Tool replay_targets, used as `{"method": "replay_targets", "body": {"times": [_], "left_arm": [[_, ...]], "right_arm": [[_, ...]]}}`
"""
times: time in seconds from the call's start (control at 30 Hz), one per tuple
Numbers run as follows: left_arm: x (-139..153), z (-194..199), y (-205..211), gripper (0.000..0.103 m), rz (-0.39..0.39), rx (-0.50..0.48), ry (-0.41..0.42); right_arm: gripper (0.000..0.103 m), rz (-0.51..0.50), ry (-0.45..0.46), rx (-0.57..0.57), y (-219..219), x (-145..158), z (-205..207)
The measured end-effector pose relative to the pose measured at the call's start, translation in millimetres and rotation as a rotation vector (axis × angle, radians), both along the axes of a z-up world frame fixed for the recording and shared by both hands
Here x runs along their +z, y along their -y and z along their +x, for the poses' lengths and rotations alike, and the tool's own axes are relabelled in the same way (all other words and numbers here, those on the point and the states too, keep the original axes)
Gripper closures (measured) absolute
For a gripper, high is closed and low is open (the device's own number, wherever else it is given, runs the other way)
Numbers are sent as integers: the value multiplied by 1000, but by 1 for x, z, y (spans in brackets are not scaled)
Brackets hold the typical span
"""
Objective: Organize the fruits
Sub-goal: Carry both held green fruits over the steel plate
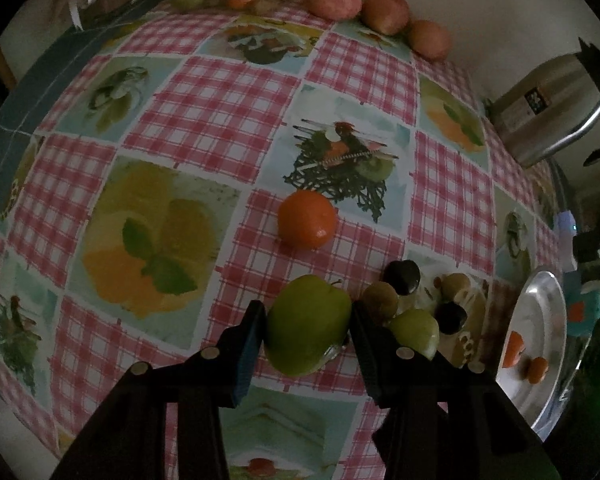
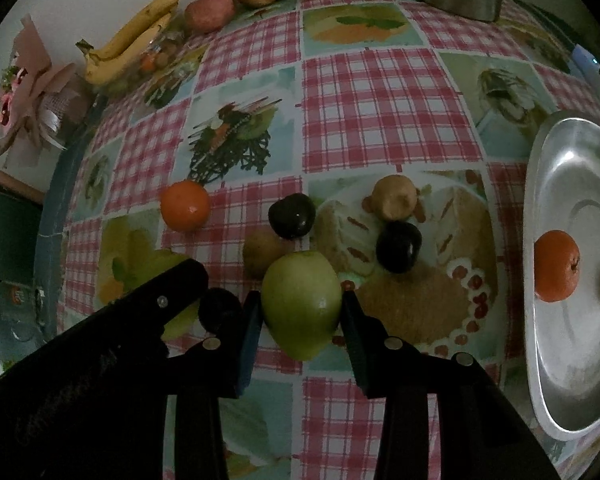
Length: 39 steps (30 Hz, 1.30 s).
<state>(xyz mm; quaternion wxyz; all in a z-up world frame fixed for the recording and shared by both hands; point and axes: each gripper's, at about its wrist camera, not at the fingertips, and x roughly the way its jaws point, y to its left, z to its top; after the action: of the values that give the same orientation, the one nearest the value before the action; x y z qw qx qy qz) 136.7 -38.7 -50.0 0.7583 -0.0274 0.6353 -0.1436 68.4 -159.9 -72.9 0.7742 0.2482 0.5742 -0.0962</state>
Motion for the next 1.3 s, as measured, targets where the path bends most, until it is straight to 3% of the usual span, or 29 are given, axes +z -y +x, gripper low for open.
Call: {"method": "replay_targets", "body": {"times": [0.2,0.63,1.0,1.3], "left_arm": [[7,4,-12,56,-28,32,-4],[27,5,-20,56,-53,65,26],[41,-13,14,56,-85,-9,40],[47,-43,66,56,-88,-136,45]], "right_arm": [[62,28,45,-21,3,15,-3],[62,-34,47,-121,31,40,-22],[62,-111,38,-315,100,57,-62],[62,-139,39,-479,153,63,-105]]}}
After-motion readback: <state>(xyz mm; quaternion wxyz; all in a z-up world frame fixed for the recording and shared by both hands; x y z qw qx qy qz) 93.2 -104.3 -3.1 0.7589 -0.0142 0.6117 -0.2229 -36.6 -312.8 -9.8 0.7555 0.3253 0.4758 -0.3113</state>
